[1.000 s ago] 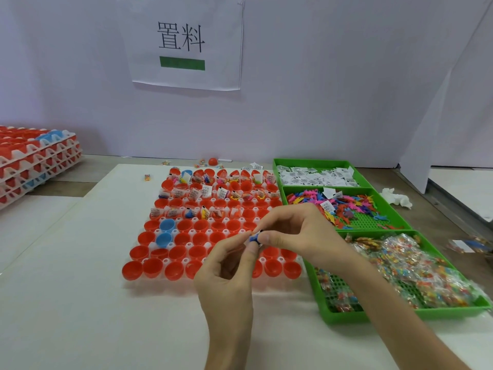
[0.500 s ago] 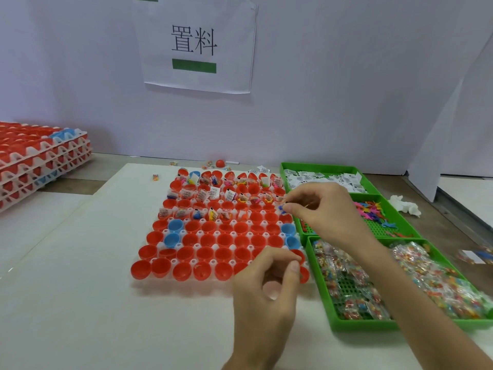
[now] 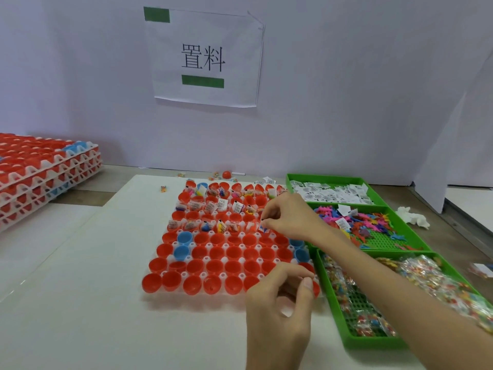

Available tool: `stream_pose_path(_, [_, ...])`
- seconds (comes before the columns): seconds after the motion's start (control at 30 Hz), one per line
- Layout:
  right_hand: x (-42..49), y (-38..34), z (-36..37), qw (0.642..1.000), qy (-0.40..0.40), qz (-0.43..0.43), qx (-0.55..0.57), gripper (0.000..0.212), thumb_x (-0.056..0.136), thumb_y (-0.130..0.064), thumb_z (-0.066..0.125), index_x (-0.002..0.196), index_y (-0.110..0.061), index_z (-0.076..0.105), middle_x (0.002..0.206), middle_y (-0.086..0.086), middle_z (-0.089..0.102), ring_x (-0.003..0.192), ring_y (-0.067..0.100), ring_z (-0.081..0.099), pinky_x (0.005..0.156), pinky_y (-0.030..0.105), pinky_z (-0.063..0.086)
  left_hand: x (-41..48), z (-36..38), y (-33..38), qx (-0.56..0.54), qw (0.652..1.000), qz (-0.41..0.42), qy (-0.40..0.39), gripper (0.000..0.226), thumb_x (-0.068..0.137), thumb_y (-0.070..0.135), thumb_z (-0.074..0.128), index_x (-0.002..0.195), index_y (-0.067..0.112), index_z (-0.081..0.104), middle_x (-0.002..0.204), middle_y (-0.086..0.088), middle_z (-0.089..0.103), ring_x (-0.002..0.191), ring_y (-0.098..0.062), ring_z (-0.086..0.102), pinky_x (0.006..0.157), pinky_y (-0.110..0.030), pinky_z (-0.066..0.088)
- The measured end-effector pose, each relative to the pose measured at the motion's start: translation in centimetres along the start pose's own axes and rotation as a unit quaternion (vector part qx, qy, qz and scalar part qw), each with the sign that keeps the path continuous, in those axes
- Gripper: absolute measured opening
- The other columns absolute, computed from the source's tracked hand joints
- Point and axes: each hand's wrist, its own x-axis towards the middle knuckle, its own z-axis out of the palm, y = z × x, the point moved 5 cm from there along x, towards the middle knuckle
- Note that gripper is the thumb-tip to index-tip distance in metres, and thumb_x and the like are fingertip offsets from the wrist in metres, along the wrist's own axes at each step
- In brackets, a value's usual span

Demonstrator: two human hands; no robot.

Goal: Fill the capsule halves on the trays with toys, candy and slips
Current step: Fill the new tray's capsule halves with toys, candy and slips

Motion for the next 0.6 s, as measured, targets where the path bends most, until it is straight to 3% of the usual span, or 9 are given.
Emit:
stream_pose_path(0.2, [0.3,0.4,0.0,1.000,0.005,0.022,0.002,0.008,0.086,-0.015,0.076,0.092,-0.020,0.079,0.081,-0.014,0.068,0.076,-0.002,0.064,0.062,0.008,0.046,0.1,0.0,0.1,-0.003,1.000,0.003,0.004,0.011,0.083,0.033,0.058,0.089,0.030,0.068,0.070,0.011,0.066,0.069,-0.014,0.066,0.061,-0.023,0.054])
stream_pose_path(0.33, [0.5,0.5,0.8,0.999,-0.038,0.028,-0.021,0.008,0.086,-0.015,0.076,0.094,-0.017,0.079,0.090,-0.008,0.071,0.081,0.002,0.064,0.071,0.013,0.050,0.1,-0.1,0.0,-0.005,1.000,0.002,0.006,0.010,0.084,0.032,0.058,0.088,0.031,0.068,0.070,0.012,0.066,0.069,-0.013,0.065,0.061,-0.023,0.054])
stream_pose_path(0.6, [0.8,0.6,1.3,0.999,-0.022,0.038,-0.023,0.009,0.084,-0.014,0.078,0.092,-0.017,0.078,0.090,-0.006,0.072,0.081,0.003,0.064,0.078,0.021,0.056,0.1,-0.2,0.1,-0.004,1.000,0.004,0.006,0.010,0.084,0.032,0.058,0.088,0.030,0.067,0.069,0.011,0.066,0.068,-0.013,0.065,0.061,-0.024,0.054])
